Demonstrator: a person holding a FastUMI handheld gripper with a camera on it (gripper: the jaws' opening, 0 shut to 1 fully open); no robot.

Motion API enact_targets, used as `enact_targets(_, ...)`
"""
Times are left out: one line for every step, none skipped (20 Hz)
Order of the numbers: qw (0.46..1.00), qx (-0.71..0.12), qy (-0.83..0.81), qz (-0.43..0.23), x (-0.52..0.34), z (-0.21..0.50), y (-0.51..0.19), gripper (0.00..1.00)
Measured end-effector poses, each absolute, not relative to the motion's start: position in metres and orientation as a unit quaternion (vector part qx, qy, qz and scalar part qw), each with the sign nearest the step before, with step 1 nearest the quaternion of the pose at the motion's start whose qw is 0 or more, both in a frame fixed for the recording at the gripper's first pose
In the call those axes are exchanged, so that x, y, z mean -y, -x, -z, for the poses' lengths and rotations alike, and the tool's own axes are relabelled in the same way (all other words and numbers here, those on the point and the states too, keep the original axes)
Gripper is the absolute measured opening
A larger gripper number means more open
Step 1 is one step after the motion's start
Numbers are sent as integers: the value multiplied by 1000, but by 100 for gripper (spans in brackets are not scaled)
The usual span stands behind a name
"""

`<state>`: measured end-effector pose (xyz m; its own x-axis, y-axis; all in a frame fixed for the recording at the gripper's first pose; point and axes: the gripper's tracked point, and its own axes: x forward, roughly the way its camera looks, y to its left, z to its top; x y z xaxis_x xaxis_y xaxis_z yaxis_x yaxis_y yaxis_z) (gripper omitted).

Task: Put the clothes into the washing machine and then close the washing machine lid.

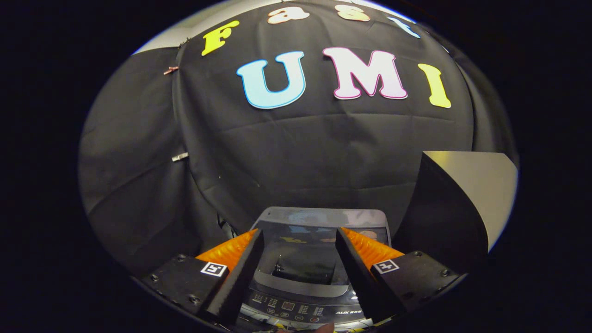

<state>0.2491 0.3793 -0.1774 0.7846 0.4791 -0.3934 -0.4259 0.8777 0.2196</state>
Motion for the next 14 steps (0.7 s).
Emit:
enact_targets(945,-214,-66,-237,-375,174,-246,98)
enact_targets(949,-203,-69,-233,-371,171,-242,98)
enact_targets(952,-191,-69,-228,-367,167,-240,99)
enact_targets(956,-179,-63,-225,-362,162,-236,99)
enact_targets(959,-165,-56,-222,-358,158,-233,99)
enact_targets(963,-149,-46,-220,-353,151,-229,100)
enact_targets(967,-133,-35,-214,-349,144,-227,99)
enact_targets(970,-120,-25,-209,-343,139,-222,99)
enact_targets(972,-108,-19,-206,-340,135,-217,99)
enact_targets(975,-96,-20,-202,-337,132,-211,99)
enact_targets(976,-87,-21,-199,-335,128,-205,99)
enact_targets(977,-81,-20,-197,-333,126,-198,99)
enact_targets(977,-76,-17,-197,-333,124,-191,99)
enact_targets(978,-70,-13,-196,-330,121,-183,99)
